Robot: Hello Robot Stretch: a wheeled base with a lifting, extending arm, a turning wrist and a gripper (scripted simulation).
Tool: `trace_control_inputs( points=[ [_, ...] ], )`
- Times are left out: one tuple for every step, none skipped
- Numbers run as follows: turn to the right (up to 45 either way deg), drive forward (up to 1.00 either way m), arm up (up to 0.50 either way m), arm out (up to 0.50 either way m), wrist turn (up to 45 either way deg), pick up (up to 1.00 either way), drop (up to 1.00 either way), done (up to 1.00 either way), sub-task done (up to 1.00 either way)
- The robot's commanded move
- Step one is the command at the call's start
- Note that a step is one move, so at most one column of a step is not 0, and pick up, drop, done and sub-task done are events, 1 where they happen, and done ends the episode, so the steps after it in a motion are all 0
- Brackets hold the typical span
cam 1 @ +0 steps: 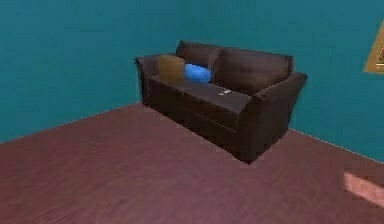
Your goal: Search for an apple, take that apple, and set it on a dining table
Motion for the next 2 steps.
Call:
trace_control_inputs(
  points=[
    [-39.0, 0.0, 0.0, 0.0, 0.0, 0.0, 0.0, 0.0, 0.0],
    [0.0, 0.65, 0.0, 0.0, 0.0, 0.0, 0.0, 0.0, 0.0]
  ],
)
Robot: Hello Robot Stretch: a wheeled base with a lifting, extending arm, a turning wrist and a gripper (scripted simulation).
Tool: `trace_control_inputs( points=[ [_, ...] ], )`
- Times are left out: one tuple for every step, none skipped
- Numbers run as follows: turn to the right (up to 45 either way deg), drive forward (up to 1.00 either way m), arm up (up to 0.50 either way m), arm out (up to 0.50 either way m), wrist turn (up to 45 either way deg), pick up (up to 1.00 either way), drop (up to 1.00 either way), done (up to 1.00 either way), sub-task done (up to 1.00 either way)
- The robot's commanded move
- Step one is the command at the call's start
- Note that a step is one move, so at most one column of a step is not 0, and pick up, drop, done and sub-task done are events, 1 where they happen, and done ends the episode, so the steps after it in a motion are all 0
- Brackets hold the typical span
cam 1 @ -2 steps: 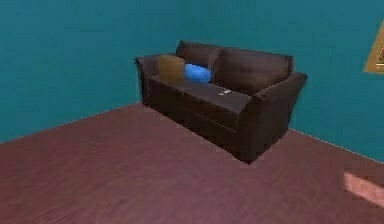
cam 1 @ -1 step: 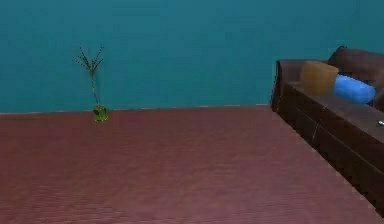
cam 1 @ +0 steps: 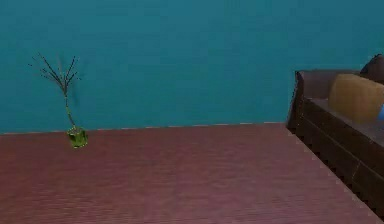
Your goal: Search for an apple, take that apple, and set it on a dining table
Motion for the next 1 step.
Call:
trace_control_inputs(
  points=[
    [-45.0, 0.0, 0.0, 0.0, 0.0, 0.0, 0.0, 0.0, 0.0]
  ],
)
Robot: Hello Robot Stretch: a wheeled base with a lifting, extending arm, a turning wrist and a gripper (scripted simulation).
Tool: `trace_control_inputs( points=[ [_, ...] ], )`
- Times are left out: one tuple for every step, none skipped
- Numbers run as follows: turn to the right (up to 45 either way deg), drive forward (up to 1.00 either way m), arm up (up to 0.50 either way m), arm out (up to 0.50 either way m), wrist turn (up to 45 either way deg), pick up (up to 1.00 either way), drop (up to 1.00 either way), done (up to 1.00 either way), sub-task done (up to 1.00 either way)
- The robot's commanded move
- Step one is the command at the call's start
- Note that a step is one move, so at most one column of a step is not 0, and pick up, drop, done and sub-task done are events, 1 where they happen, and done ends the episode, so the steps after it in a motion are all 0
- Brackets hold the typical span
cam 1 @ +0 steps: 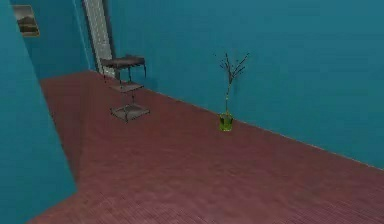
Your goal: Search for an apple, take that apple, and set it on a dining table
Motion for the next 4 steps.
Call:
trace_control_inputs(
  points=[
    [-27.0, 0.0, 0.0, 0.0, 0.0, 0.0, 0.0, 0.0, 0.0],
    [0.0, 0.55, 0.0, 0.0, 0.0, 0.0, 0.0, 0.0, 0.0],
    [0.0, 1.0, 0.0, 0.0, 0.0, 0.0, 0.0, 0.0, 0.0],
    [18.0, 0.0, 0.0, 0.0, 0.0, 0.0, 0.0, 0.0, 0.0]
  ],
)
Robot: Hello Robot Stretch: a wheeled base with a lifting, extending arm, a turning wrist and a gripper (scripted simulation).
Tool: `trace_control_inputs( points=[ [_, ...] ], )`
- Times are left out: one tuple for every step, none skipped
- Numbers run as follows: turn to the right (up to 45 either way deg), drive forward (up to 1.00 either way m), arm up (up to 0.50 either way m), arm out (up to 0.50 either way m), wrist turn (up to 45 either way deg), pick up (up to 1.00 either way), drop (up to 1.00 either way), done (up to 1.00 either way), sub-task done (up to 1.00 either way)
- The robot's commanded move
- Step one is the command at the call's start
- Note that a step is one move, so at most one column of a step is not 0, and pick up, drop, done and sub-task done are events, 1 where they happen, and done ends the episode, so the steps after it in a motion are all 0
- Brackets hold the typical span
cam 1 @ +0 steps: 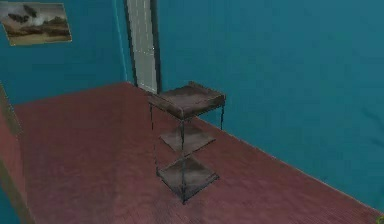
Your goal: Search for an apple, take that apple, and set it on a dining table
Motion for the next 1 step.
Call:
trace_control_inputs(
  points=[
    [0.0, 0.15, 0.0, 0.0, 0.0, 0.0, 0.0, 0.0, 0.0]
  ],
)
